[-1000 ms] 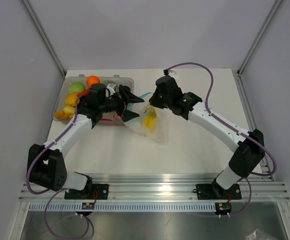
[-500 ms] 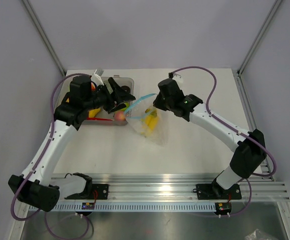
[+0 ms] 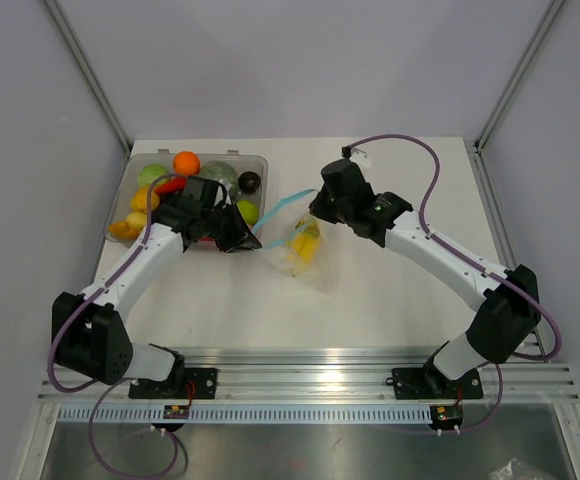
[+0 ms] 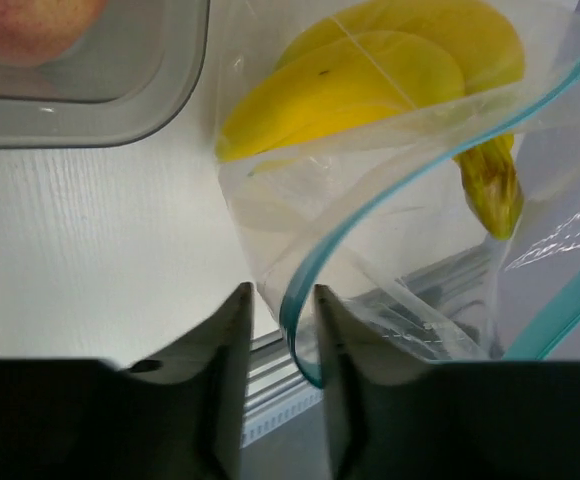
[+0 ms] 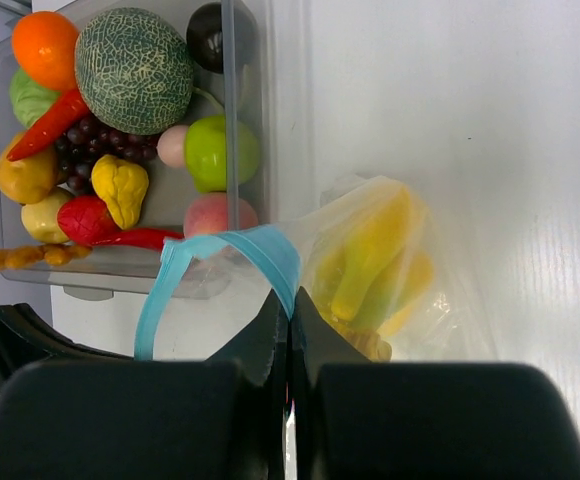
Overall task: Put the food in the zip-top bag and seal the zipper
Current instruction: Adjust the zipper food storage bag at the center of the board.
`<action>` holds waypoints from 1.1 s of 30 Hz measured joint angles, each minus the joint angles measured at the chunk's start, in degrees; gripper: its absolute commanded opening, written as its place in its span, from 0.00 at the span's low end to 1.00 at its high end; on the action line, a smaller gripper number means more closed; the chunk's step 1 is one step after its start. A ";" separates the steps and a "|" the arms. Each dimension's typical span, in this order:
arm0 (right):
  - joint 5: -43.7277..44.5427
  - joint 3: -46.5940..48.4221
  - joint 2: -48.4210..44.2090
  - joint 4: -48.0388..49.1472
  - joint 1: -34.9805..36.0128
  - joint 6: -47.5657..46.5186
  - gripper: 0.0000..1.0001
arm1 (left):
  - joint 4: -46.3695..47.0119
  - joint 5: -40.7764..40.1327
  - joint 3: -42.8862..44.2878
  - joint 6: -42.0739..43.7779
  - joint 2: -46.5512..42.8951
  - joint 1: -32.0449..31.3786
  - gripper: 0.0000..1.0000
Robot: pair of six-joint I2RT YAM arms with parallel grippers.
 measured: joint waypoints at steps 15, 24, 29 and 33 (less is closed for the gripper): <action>2.89 9.07 -3.65 -7.30 -0.02 -5.95 0.00 | -3.41 0.48 22.56 9.27 4.11 -8.66 0.00; 7.96 4.74 -5.53 -10.23 0.09 -6.43 0.00 | -5.20 0.59 22.08 14.75 14.67 -8.15 0.00; 9.53 4.33 -5.18 -12.52 0.07 -6.64 0.00 | -6.93 0.57 22.27 17.38 16.06 -8.15 0.00; 9.49 4.61 -4.61 -12.52 0.04 -6.82 0.00 | -7.39 0.57 23.58 18.97 16.11 -8.15 0.09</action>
